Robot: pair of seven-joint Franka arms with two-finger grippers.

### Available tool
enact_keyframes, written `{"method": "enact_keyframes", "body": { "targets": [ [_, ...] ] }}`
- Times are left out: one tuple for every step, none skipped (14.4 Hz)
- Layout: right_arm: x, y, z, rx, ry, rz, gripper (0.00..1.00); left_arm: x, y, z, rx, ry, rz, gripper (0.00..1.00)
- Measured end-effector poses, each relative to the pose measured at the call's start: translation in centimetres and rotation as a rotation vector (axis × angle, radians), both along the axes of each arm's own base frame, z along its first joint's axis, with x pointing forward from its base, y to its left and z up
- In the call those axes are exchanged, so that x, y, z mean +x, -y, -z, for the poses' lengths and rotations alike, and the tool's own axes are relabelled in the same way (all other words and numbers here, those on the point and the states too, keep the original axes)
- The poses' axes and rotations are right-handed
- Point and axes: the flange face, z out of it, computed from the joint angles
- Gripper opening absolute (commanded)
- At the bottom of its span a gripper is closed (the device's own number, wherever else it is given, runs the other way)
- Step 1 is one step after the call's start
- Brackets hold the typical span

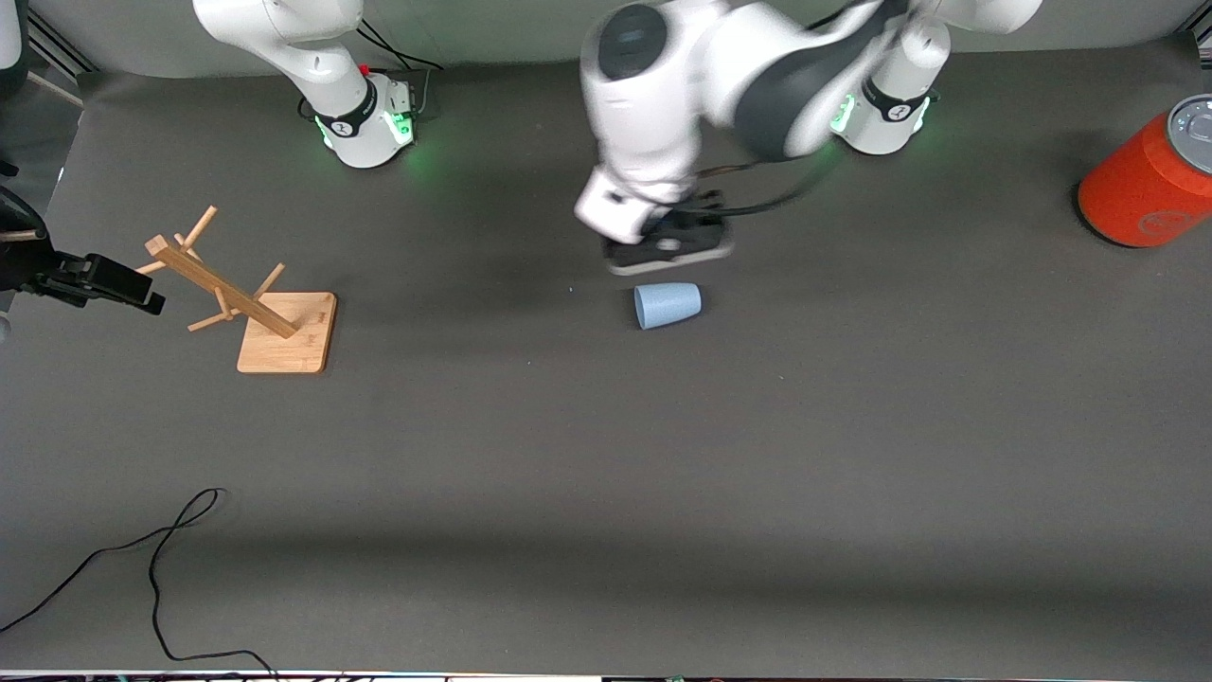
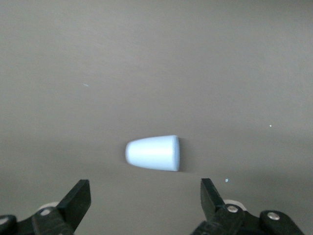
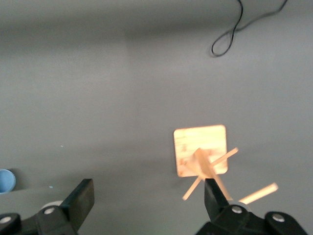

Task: Rotate and upright cup with both arms
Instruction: 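Grasp the lying cup's rim with the left gripper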

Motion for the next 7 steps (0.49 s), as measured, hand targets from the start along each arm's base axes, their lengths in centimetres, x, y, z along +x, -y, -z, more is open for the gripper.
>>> {"method": "enact_keyframes", "body": {
  "targets": [
    [0.1,0.2,0.1,-0.009,0.007,-0.025,1.00,-0.9,2.7,2.4,0.016,0.014,0.013,1.00],
    [0.2,0.3,0.1,-0.013,0.012,-0.040,1.00,-1.4,4.7,4.4,0.024,0.017,0.026,1.00],
    [0.3,0.3,0.2,-0.016,0.018,-0.048,1.00,-1.5,6.2,6.3,0.036,0.017,0.043,1.00],
    [0.3,0.3,0.2,-0.017,0.018,-0.052,1.00,-1.3,7.1,8.2,0.061,0.029,0.063,1.00],
    [0.3,0.3,0.3,-0.018,0.018,-0.053,1.00,-0.9,7.3,9.9,0.094,0.047,0.090,1.00],
    [0.3,0.4,0.3,-0.019,0.018,-0.052,1.00,-0.5,7.3,11.3,0.127,0.052,0.137,1.00],
    [0.3,0.8,0.3,-0.019,0.017,-0.045,1.00,-0.3,7.2,12.4,0.158,0.046,0.207,0.99]
  ]
}}
